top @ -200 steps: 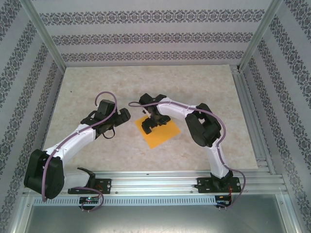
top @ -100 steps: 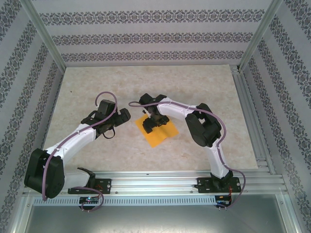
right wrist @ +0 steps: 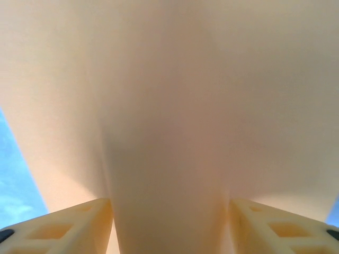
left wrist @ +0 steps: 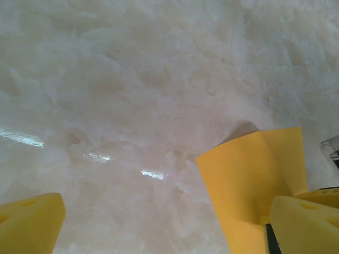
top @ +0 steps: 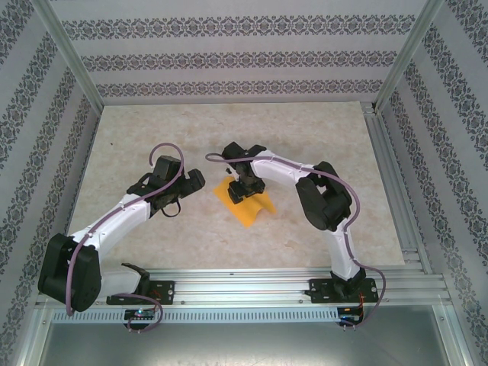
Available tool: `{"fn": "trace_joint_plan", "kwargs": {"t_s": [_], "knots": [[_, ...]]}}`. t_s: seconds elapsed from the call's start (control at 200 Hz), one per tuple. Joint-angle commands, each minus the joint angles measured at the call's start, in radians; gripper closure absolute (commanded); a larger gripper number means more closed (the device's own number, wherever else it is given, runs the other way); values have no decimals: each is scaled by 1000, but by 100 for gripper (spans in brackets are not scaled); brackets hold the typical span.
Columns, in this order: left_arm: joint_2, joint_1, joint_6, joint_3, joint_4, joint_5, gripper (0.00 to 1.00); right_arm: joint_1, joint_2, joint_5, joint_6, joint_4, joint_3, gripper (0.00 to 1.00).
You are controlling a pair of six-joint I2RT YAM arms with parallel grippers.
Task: Fold a paper plane with a square sheet of paper (pick it up from the middle)
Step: Fold the square sheet of paper in half at the center of the table.
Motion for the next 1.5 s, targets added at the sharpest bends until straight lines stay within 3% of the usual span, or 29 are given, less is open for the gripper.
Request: {"fn": "trace_joint_plan", "kwargs": {"t_s": [0.0, 0.13, 0.19, 0.709, 1.094, 1.384, 1.493], "knots": [[-5, 11, 7, 28, -12, 2, 0, -18, -72, -36, 35, 26, -15, 45], [-8, 10, 6, 25, -12, 3, 0, -30, -103, -79, 55, 56, -39, 47], [-7, 12, 7, 25, -13, 3, 0, -37, -120, -111, 65, 75, -52, 52], [-11, 12, 13, 48, -5, 33, 0, -141, -303, -451, 233, 375, -229, 49], [48, -5, 6, 75, 79, 154, 0, -262, -365, -494, 361, 624, -532, 47], [181, -87, 24, 164, 107, 215, 0, -342, -419, -469, 341, 623, -651, 30], [243, -127, 32, 210, 116, 245, 0, -355, -420, -462, 314, 597, -659, 31]]}}
